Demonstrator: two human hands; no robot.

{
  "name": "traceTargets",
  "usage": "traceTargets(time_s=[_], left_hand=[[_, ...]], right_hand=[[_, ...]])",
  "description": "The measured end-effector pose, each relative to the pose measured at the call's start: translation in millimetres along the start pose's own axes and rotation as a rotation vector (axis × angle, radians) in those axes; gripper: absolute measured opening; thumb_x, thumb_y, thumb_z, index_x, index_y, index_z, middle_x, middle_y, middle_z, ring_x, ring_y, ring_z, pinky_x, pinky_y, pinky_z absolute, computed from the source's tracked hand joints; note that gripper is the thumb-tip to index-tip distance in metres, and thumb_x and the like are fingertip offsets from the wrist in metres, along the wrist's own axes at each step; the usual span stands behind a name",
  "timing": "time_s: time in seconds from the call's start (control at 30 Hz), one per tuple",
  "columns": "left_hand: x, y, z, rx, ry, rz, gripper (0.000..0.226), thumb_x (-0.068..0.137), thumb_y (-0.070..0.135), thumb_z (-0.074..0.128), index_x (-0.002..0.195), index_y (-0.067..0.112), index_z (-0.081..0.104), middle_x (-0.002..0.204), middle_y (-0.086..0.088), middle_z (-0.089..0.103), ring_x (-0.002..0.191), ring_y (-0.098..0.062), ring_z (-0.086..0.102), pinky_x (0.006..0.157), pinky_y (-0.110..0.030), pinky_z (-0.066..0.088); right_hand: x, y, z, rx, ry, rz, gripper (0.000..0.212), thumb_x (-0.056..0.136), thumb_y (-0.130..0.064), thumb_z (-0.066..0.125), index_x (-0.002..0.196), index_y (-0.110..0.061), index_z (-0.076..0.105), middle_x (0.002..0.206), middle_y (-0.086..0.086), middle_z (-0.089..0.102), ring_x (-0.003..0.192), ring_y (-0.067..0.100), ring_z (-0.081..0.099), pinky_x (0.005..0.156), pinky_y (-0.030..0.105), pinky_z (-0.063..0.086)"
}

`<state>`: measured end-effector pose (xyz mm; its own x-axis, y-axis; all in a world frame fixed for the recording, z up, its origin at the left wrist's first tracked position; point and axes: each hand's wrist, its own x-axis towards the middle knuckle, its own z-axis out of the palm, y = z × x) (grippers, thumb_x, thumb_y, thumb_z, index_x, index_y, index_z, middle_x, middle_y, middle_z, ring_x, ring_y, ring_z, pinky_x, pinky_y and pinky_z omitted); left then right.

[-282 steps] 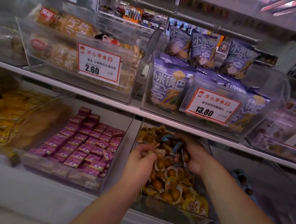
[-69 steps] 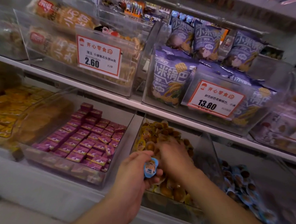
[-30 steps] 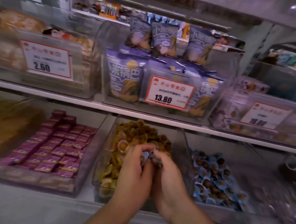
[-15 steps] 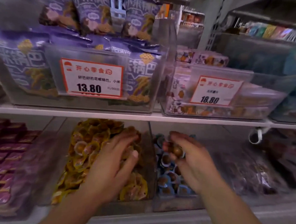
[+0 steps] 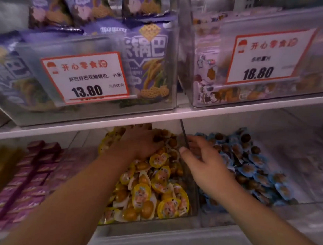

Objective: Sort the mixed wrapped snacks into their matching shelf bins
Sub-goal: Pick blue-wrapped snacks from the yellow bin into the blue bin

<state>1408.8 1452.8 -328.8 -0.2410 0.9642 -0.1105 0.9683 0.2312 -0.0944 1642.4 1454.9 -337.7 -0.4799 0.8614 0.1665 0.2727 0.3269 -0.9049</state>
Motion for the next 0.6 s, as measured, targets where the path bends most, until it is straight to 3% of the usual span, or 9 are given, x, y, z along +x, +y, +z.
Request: traceTargets(time_s=[0.07, 0.17, 0.23, 0.37, 0.47, 0.6], left_hand=[[-1.7, -0.7, 3.1, 0.004, -0.016, 0.0, 0.071, 0.078, 0.079, 0.023, 0.141, 0.051, 0.038, 0.144, -0.001, 0.044, 0.131, -0.032, 0.042, 0.103, -0.05, 0.035], [-22.5, -10.2, -3.1, -0.088, -0.017, -0.007, 0.067, 0.078, 0.077, 0.029, 0.135, 0.047, 0.047, 0.131, 0.002, 0.051, 0.125, -0.027, 0.049, 0.098, -0.042, 0.038], [-53.4, -15.9, -6.5, -0.144, 0.04, 0.031, 0.065, 0.08, 0.071, 0.031, 0.133, 0.041, 0.054, 0.129, 0.004, 0.055, 0.122, -0.022, 0.053, 0.098, -0.037, 0.043], [-136.3, -22.2, 0.4, -0.561, 0.205, 0.072, 0.028, 0.089, 0.047, 0.058, 0.116, 0.041, 0.064, 0.114, 0.02, 0.059, 0.107, 0.003, 0.057, 0.094, -0.023, 0.046], [-173.6, -25.9, 11.1, -0.726, 0.255, 0.066, 0.031, 0.088, 0.029, 0.073, 0.117, 0.039, 0.065, 0.118, 0.025, 0.06, 0.113, 0.005, 0.057, 0.094, -0.011, 0.041], [-184.9, -21.0, 19.0, -0.908, 0.31, -0.052, 0.039, 0.084, 0.028, 0.078, 0.119, 0.041, 0.064, 0.114, 0.028, 0.065, 0.107, 0.011, 0.06, 0.089, -0.009, 0.047]], right_hand=[[-0.4, -0.6, -0.1, 0.004, 0.006, 0.0, 0.043, 0.094, -0.04, 0.059, 0.135, -0.028, 0.054, 0.121, -0.013, 0.062, 0.111, 0.004, 0.059, 0.097, 0.024, 0.047], [-1.7, -1.8, -0.5, 0.009, -0.006, -0.019, 0.044, 0.095, -0.039, 0.058, 0.136, -0.026, 0.053, 0.122, -0.009, 0.063, 0.111, 0.005, 0.059, 0.098, 0.028, 0.049], [-2.0, -2.3, -1.5, 0.008, -0.015, -0.025, 0.045, 0.095, -0.04, 0.058, 0.138, -0.027, 0.052, 0.122, -0.011, 0.062, 0.11, 0.002, 0.058, 0.094, 0.021, 0.047], [-1.5, -2.2, -1.3, 0.019, -0.038, -0.019, 0.045, 0.095, -0.04, 0.057, 0.138, -0.027, 0.051, 0.122, -0.011, 0.061, 0.11, 0.001, 0.057, 0.089, 0.015, 0.045], [-0.3, -3.0, -0.2, 0.021, -0.033, -0.02, 0.04, 0.095, -0.036, 0.058, 0.134, -0.026, 0.052, 0.117, -0.012, 0.061, 0.106, -0.001, 0.058, 0.081, 0.009, 0.043], [1.0, -3.8, -1.4, -0.008, -0.039, -0.008, 0.04, 0.096, -0.034, 0.058, 0.134, -0.025, 0.051, 0.121, -0.005, 0.061, 0.11, 0.01, 0.059, 0.092, 0.029, 0.051]])
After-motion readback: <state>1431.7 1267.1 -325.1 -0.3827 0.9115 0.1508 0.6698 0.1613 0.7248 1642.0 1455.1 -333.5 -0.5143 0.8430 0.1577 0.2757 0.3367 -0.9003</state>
